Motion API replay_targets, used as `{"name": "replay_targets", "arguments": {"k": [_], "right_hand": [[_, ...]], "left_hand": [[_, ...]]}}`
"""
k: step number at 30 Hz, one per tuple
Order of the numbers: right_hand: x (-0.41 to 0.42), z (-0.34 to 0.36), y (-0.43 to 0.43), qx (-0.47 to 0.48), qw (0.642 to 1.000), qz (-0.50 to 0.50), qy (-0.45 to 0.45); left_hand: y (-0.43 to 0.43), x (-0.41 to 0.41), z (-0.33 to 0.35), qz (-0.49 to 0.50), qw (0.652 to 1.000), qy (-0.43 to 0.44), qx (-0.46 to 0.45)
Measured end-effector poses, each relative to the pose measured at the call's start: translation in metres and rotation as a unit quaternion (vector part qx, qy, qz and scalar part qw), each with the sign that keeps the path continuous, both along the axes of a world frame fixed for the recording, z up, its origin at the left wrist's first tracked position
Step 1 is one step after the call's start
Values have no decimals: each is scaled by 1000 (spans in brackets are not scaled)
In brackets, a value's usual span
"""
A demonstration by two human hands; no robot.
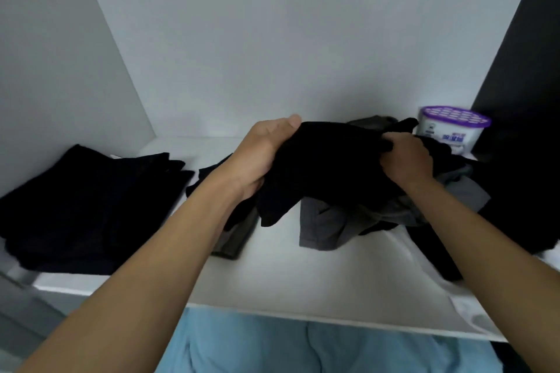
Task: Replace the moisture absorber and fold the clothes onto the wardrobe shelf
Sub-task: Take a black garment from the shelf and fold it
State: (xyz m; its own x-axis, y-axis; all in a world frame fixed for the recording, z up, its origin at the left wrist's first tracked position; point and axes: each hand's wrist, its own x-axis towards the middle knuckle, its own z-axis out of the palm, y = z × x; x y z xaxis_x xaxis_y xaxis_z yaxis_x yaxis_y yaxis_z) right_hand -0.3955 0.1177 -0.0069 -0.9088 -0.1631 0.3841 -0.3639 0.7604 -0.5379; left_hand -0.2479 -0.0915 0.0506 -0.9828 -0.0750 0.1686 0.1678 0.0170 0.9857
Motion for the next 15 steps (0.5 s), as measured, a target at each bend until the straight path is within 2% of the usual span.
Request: {"name": "replay_targets", "arguments": {"k": [2,5,7,11,13,15], "right_hand": [[13,24,-4,-156,987,25,-1],[68,59,-23,-344,935,84,5],[118,74,-36,-352,927,130,26],[217,80,-48,-288,937,180,83],[261,70,-50,-292,936,185,66],[309,55,-50,-321,925,204,6]], "left_hand": [[-17,28,4,14,1000,-12,11],[-46,76,0,81,993,-69,-58],[-65,110,-10,129,980,-120,-95],[-99,188,-27,88,976,-199,-30],[-107,227,-39,45,972,-224,-49],[-106,263,-54,10,967,-243,-71]]}}
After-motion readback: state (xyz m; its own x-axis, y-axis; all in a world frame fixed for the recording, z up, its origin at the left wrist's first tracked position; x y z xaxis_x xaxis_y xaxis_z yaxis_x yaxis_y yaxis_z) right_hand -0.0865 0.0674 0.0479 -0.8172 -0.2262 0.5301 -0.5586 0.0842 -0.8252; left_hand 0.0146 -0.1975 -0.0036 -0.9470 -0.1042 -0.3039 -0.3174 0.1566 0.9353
